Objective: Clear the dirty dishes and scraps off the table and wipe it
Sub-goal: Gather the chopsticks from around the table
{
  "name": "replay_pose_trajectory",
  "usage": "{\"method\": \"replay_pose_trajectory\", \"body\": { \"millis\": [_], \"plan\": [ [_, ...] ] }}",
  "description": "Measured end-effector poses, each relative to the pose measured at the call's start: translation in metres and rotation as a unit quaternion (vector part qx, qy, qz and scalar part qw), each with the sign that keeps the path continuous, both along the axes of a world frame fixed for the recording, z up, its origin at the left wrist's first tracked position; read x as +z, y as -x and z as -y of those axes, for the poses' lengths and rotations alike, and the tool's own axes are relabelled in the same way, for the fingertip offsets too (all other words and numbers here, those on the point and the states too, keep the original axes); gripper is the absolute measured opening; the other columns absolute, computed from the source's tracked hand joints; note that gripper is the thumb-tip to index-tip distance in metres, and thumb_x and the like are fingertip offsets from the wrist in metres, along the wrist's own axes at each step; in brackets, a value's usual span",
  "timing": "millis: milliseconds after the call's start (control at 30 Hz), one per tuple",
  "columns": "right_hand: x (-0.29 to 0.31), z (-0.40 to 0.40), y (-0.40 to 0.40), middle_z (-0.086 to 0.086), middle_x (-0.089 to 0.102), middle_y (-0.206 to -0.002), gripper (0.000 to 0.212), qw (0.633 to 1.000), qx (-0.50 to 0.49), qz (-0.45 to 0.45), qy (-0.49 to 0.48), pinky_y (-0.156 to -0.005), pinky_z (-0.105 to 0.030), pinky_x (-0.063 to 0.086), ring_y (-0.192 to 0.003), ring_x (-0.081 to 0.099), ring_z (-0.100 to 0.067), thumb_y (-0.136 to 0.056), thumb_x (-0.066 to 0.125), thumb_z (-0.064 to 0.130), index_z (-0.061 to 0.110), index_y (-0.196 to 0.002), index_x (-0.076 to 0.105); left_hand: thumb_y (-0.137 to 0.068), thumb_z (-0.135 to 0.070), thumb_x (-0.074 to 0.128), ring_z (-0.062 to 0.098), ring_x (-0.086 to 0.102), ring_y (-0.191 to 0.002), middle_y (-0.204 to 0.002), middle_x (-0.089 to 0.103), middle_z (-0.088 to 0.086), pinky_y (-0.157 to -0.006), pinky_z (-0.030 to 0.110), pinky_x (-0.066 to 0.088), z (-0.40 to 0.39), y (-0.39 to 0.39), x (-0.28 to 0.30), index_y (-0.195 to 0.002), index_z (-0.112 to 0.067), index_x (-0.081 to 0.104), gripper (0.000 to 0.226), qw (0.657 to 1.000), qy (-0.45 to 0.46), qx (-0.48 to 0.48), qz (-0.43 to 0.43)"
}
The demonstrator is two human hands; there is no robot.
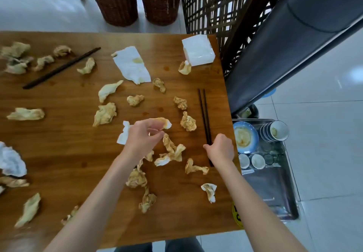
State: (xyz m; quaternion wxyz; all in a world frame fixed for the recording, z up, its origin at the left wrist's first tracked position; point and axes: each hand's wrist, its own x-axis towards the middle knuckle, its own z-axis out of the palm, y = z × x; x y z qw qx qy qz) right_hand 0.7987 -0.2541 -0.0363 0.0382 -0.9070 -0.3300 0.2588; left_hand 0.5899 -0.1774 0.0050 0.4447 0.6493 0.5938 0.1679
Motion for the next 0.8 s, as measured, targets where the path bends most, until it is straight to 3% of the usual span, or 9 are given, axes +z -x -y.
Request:
{"method": "replay_pose_trajectory", "body": {
  "millis": [200,400,600,800],
  "plan": [
    [-0.005,-0.005,-0.001,-0.007,0.062,-0.085,0.012,1.000,-0.005,-0.002,0.011,-0.054,-0.027,0.039,-0.072,0.056,-0.022,-0.084,0.065,0.018,0.011,-0.083,0.054,-0.081,-0.015,0.072,-0.005,0.062,-0.082,-0.093,0.066,-0.017,-0.061,0.002,0.043,0.005,0.009,-0.002,-0.102,-0.024,0.071,0.023,1.000,-0.004,-0.006,0.012],
    [-0.007,-0.006,0.001,-0.004,0.060,-0.078,0.015,0.999,-0.029,-0.028,-0.004,-0.046,-0.023,0.033,-0.067,0.055,-0.020,-0.082,0.066,0.022,0.012,-0.079,0.055,-0.082,-0.015,0.071,-0.004,0.062,-0.085,-0.099,0.066,-0.013,-0.063,0.007,0.044,0.010,0.020,-0.002,-0.103,-0.024,0.070,0.022,1.000,-0.003,0.003,0.000],
    [-0.009,-0.005,0.001,-0.006,0.062,-0.094,0.021,0.992,-0.072,-0.094,-0.044,-0.066,-0.027,0.042,-0.086,0.059,-0.021,-0.082,0.068,0.020,0.008,-0.098,0.061,-0.082,-0.016,0.071,-0.002,0.062,-0.085,-0.099,0.067,-0.012,-0.067,0.010,0.046,0.012,0.035,0.001,-0.102,-0.024,0.070,0.021,0.999,0.013,0.030,-0.008],
    [-0.009,-0.007,0.003,-0.013,0.064,-0.109,0.032,0.985,-0.092,-0.136,-0.051,-0.076,-0.029,0.046,-0.098,0.062,-0.027,-0.090,0.054,0.015,0.006,-0.121,0.055,-0.083,-0.018,0.071,-0.002,0.061,-0.083,-0.095,0.067,-0.012,-0.064,0.011,0.046,0.021,0.049,0.003,-0.103,-0.023,0.070,0.021,0.997,0.028,0.061,-0.026]
  ]
}}
